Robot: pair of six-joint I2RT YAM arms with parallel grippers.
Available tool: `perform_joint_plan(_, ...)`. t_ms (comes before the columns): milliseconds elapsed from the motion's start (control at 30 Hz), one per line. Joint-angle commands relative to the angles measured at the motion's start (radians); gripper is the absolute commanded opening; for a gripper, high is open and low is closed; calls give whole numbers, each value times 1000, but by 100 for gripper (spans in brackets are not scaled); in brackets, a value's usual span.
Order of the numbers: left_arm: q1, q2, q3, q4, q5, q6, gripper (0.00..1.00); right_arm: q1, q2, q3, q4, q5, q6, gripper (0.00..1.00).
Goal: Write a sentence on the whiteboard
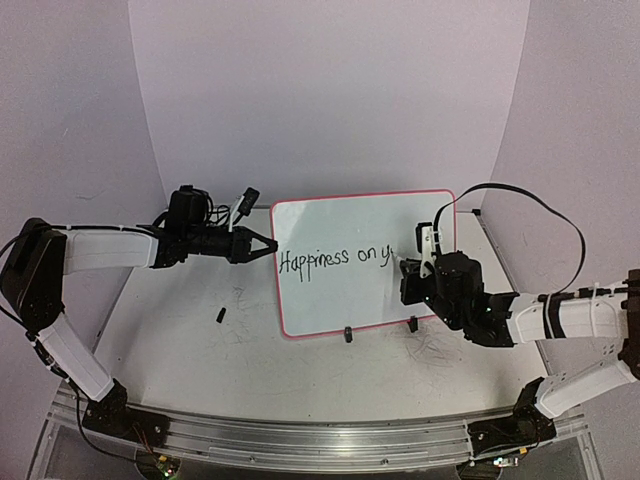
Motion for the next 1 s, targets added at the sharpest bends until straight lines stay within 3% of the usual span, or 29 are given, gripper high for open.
perform_joint_plan(0, -31, -24, 32, -26, 42, 38, 0, -5, -21, -2, -22, 12, 11, 0)
perform_joint_plan(567, -33, -22, 35, -28, 44, 40, 0, -5, -31, -17, -36, 69, 25, 0)
perform_joint_plan(967, -34, -23, 34, -28, 47, 40, 0, -10, -1, 15, 42, 87, 2, 0)
